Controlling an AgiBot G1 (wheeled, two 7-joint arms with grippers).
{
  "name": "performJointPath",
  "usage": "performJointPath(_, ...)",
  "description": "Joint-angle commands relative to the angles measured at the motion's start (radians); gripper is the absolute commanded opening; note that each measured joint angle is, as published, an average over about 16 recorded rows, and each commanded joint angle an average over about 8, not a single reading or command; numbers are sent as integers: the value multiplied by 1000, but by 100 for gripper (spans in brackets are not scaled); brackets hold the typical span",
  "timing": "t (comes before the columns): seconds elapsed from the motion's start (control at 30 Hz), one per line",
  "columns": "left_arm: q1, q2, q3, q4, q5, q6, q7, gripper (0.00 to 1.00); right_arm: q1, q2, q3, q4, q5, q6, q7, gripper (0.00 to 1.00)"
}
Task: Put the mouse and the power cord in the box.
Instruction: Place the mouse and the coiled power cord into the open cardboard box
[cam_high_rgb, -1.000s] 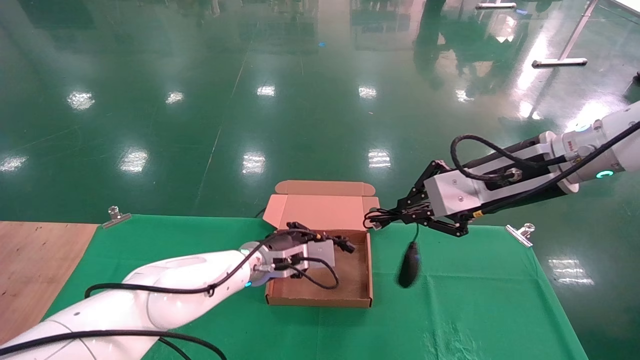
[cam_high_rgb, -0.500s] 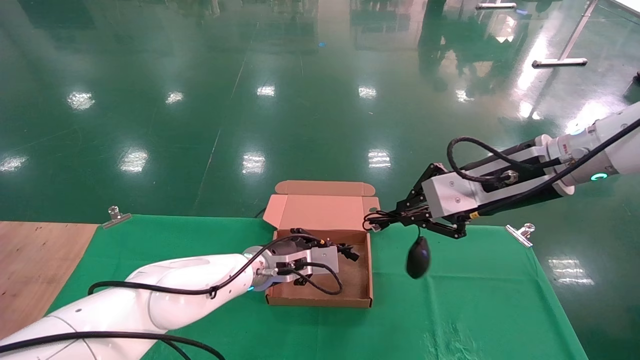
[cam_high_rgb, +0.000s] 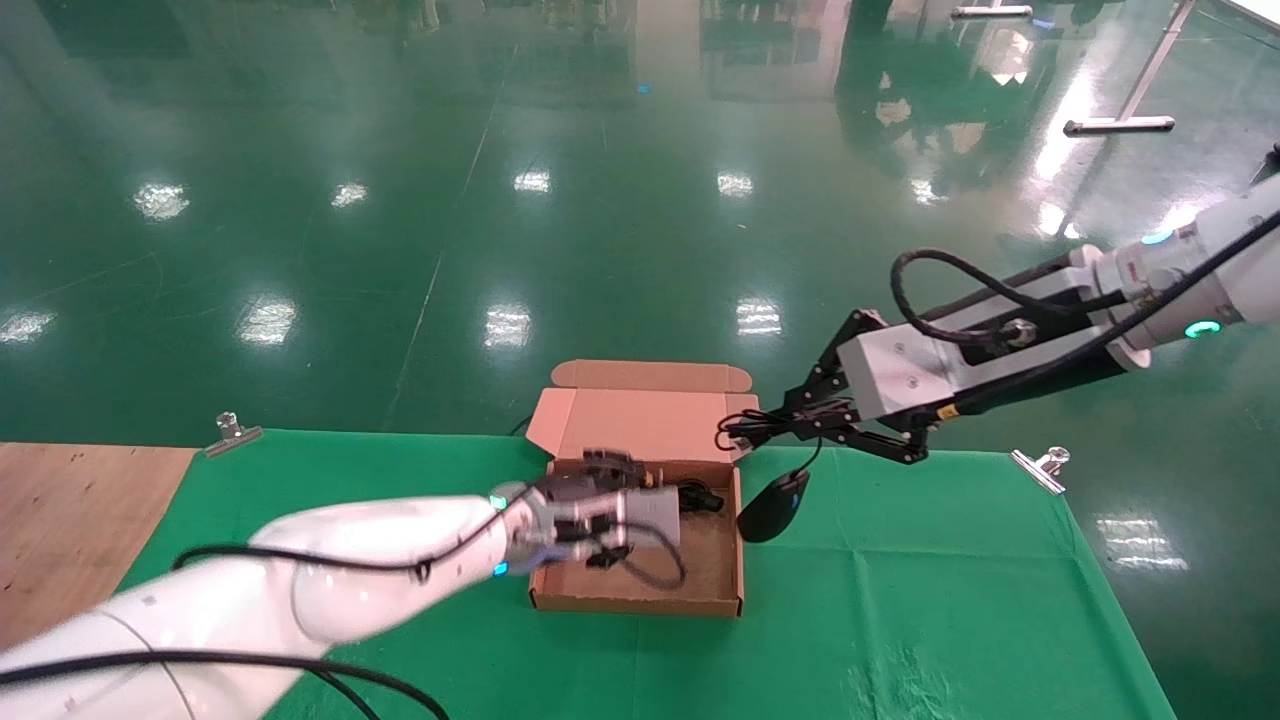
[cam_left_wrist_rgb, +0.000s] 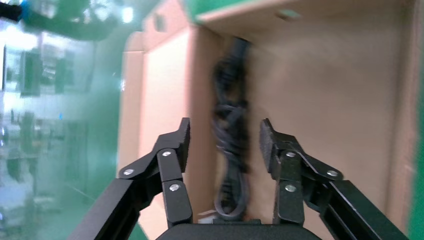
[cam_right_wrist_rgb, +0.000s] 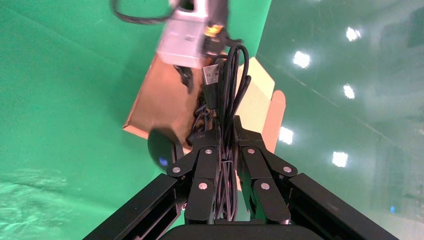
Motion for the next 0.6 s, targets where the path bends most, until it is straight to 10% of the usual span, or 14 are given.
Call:
performJointPath(0.03, -11, 3, -4, 4, -20, 2, 6, 100, 8, -7, -2, -1, -2, -1, 1, 0)
performJointPath(0.6, 26, -443, -295, -200, -519, 523, 391, 100, -62, -173, -40, 92, -19, 123, 112, 0)
